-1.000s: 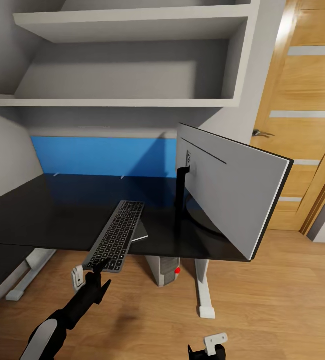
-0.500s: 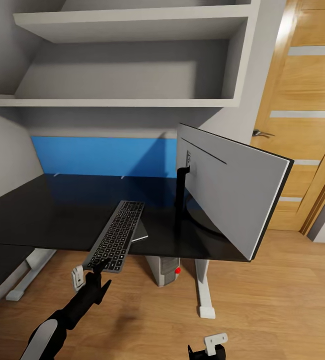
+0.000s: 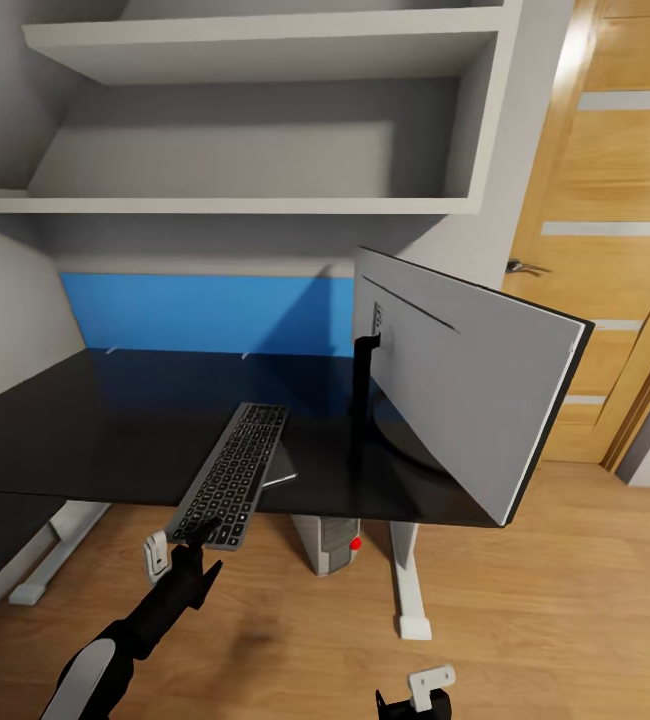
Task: In the bedroom, organize the workspace by keeping the computer under the desk, ensuring the monitor is on the desk, placing the keyboard on the desk next to the monitor, placing the mouse on the desk next to the keyboard, moving the folder from the swivel chair onto the desk next to the mouse, stacking the notebook on top of the folder with the pen on top of the notebook, and positioning the swivel chair next to the desk.
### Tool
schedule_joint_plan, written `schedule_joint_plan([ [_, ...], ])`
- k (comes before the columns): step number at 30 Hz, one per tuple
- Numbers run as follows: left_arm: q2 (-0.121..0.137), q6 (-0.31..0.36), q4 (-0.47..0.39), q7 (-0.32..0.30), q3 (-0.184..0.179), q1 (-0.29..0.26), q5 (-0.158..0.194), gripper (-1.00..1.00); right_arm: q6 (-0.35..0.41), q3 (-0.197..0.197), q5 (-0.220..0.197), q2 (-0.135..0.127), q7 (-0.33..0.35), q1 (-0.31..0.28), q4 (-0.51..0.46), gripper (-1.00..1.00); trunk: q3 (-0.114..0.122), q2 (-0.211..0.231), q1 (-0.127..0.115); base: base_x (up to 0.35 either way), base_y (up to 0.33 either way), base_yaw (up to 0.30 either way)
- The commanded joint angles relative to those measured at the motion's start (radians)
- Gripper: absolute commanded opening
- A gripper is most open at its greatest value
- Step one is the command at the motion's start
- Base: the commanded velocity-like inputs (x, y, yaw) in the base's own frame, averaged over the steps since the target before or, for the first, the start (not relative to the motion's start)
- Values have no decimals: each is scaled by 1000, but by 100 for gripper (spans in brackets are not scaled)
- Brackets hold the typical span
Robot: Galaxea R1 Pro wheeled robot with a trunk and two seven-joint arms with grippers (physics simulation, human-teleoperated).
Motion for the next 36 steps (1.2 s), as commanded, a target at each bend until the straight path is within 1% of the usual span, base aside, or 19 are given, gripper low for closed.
schedule_joint_plan([
  [1, 0, 6, 1, -1, 2, -1, 5, 100, -2, 9, -3, 0, -6, 0, 0, 100, -1, 0, 0, 228, 0, 0],
  [5, 0, 6, 1, -1, 3, -1, 6, 100, -2, 9, -3, 1, -6, 0, 0, 100, -1, 0, 0, 199, 0, 0],
  [10, 0, 6, 1, -1, 3, -1, 6, 100, -1, 9, -3, 0, -6, 0, 0, 100, -1, 0, 0, 81, 0, 0],
  [21, 0, 6, 2, -1, 3, -1, 6, 100, -2, 8, -3, 0, -6, 0, 0, 100, -1, 0, 0, 16, 0, 0],
  [36, 1, 6, 26, -1, 10, 0, 9, 100, -2, 8, -3, 0, -6, 0, 0, 100, -1, 0, 0, 1, 0, 0],
])
